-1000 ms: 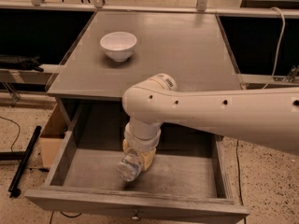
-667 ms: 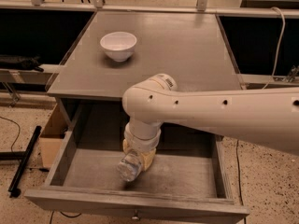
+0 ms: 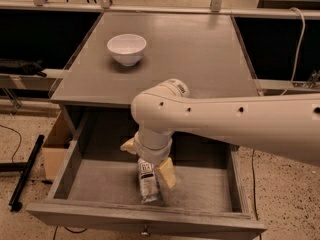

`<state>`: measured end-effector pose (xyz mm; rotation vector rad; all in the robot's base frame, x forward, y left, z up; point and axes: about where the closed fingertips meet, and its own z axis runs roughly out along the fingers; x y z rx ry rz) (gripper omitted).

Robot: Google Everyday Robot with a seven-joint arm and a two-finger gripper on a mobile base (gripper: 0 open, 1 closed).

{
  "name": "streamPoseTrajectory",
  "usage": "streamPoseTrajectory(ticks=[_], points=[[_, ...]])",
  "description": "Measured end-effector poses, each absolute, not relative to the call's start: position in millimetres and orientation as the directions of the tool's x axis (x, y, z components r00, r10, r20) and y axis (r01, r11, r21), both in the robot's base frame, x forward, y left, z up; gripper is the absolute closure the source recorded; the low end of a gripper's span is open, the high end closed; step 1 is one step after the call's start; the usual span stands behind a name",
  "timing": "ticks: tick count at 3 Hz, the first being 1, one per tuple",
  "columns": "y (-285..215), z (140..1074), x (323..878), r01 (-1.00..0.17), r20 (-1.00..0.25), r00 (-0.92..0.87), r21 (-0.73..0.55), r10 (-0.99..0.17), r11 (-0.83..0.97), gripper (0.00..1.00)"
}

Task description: Place blue plastic bottle into top drawer

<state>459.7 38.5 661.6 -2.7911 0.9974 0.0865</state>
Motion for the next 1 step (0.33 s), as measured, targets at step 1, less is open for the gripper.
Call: streamPoseTrajectory(ticks=[1], points=[[38.5, 661.6, 459.7, -0.633, -0.114, 0.774, -0.146, -0.623, -0.76, 0.0]])
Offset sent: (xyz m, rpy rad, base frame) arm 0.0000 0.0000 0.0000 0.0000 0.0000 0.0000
